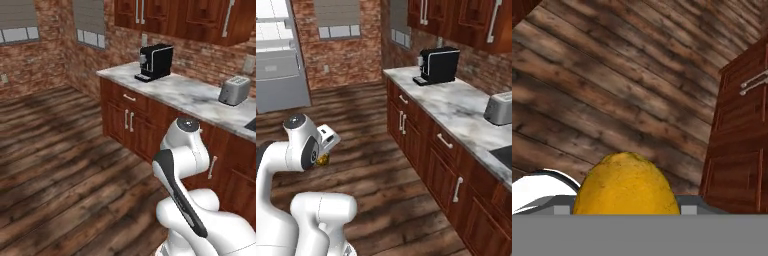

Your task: Place the lemons inside the fridge drawer. Close the drawer after placing the vegetables.

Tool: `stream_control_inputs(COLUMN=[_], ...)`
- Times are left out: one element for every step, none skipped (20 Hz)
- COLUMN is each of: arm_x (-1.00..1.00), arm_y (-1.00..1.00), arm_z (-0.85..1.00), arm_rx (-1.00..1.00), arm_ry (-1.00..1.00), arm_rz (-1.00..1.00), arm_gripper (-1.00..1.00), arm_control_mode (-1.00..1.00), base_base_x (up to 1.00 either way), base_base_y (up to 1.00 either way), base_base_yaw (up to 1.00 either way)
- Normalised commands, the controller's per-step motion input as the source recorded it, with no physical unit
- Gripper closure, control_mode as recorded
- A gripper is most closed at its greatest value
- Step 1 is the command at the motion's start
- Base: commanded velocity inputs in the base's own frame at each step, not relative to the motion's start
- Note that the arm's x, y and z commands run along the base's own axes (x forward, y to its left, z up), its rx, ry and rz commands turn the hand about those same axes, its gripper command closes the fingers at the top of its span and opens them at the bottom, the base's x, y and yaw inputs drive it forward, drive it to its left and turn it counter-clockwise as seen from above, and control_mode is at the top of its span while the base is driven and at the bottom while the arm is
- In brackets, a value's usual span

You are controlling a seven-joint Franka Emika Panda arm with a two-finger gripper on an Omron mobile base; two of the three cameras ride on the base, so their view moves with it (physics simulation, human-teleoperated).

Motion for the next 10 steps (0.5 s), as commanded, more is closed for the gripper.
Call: stream_control_inputs(arm_x=[0.00,0.00,0.00,0.00,0.00,0.00,0.00,0.00,0.00,0.00], arm_y=[0.00,0.00,0.00,0.00,0.00,0.00,0.00,0.00,0.00,0.00], arm_z=[0.00,0.00,0.00,0.00,0.00,0.00,0.00,0.00,0.00,0.00], arm_rx=[0.00,0.00,0.00,0.00,0.00,0.00,0.00,0.00,0.00,0.00], arm_ry=[0.00,0.00,0.00,0.00,0.00,0.00,0.00,0.00,0.00,0.00], arm_rz=[0.00,0.00,0.00,0.00,0.00,0.00,0.00,0.00,0.00,0.00], arm_gripper=[1.00,1.00,1.00,1.00,1.00,1.00,1.00,1.00,1.00,1.00], arm_control_mode=[1.00,1.00,1.00,1.00,1.00,1.00,1.00,1.00,1.00,1.00], base_base_x=[1.00,1.00,1.00,1.00,1.00,1.00,1.00,1.00,1.00,1.00], base_base_y=[0.62,0.61,0.61,0.61,0.61,0.62,0.60,0.44,0.44,0.42], base_base_yaw=[0.39,0.40,0.40,0.40,0.40,0.40,0.40,0.36,0.35,0.34])
